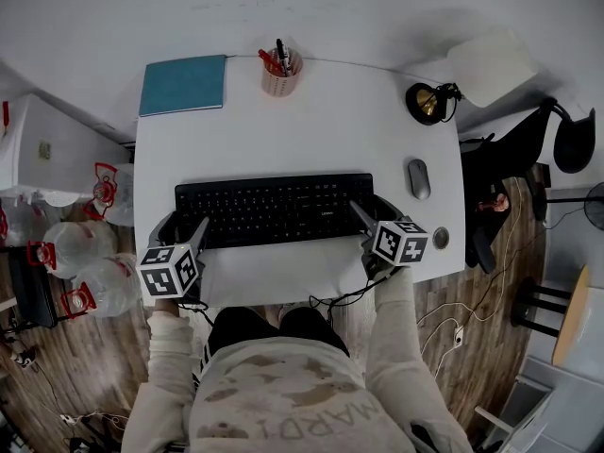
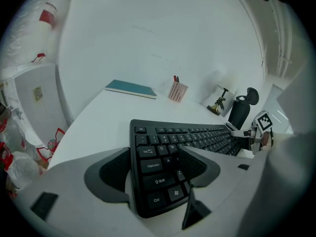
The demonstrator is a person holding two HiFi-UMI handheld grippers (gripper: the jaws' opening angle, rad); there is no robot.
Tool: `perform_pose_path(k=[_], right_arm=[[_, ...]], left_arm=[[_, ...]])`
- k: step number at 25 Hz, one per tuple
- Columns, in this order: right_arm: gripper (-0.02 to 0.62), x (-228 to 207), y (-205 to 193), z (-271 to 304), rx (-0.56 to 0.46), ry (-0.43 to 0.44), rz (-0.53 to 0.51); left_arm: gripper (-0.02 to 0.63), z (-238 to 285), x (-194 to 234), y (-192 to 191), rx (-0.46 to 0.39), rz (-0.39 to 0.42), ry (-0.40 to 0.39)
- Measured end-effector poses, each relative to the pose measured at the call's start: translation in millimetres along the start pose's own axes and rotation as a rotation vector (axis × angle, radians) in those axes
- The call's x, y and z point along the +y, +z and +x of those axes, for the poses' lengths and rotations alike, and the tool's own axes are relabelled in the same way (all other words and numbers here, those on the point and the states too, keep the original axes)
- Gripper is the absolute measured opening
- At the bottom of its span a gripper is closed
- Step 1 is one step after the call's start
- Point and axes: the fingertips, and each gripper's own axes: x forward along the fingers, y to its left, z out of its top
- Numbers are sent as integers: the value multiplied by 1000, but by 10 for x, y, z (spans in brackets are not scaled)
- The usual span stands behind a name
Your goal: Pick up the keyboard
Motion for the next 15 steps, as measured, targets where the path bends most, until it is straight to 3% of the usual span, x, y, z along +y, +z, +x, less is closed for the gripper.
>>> perform_pose_path(k=[15], right_arm=[[287, 92, -65, -62, -12, -11, -5]], left_arm=[[308, -64, 70, -21, 25, -5, 31]])
